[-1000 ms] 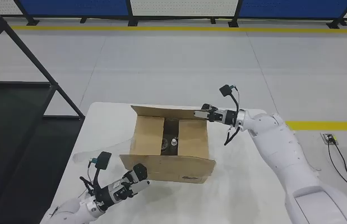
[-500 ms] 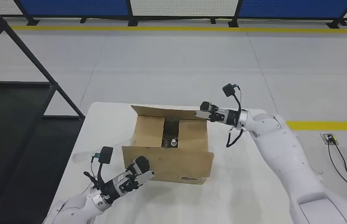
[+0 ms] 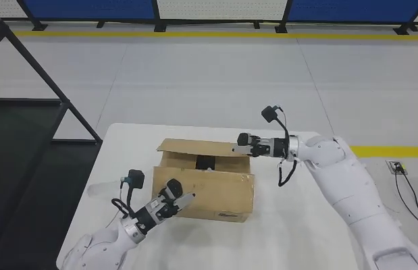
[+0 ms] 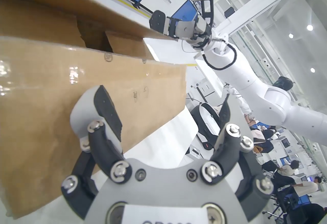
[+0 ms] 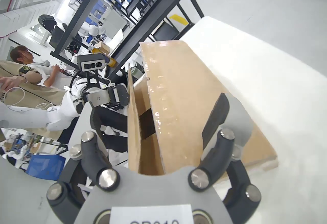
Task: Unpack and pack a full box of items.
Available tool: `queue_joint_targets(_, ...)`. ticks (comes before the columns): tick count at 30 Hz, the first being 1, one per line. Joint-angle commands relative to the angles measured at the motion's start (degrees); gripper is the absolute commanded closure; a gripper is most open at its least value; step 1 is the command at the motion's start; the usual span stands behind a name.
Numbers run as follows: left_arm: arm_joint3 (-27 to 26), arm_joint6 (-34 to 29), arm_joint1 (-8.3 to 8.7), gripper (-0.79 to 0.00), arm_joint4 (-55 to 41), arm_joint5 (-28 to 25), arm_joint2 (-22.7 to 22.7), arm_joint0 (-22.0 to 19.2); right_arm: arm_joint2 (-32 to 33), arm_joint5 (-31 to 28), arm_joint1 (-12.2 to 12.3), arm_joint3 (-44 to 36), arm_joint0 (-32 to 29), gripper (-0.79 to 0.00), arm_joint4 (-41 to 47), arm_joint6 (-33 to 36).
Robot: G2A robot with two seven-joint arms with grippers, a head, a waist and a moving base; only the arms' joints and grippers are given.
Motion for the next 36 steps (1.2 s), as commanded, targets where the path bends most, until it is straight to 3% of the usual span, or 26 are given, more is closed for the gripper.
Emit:
queue_joint_targets(1,0.14,1.15,-0.14,-0.785,2.13,0.68,0.8,-0.72,0.26,2.27,0.16,-0.24,0.39,-0.785,0.5,1.97)
queue_joint_targets(11,0.18,1.68,-0.22,-0.785,2.4,0.75,1.12,-0.83,0.22,3.3,0.16,-1.02,-0.24,-0.785,0.5,1.12)
queue_joint_targets(17,-0.16,2.66,-0.31,-0.785,2.86,1.61,1.33,-0.58,0.8,14.55,0.23,-3.98,-1.63,-0.785,7.55,4.97)
queue_joint_targets(24,0.88,4.14,-0.74,-0.785,3.64,3.83,2.75,-2.26,1.47,28.13,-0.3,-1.53,-1.7,-0.785,21.1,15.96)
queue_joint_targets(36,2.59,4.43,-1.37,-0.785,4.09,5.05,4.92,-4.68,1.54,29.13,-0.73,-0.46,-1.58,-0.785,24.32,17.35)
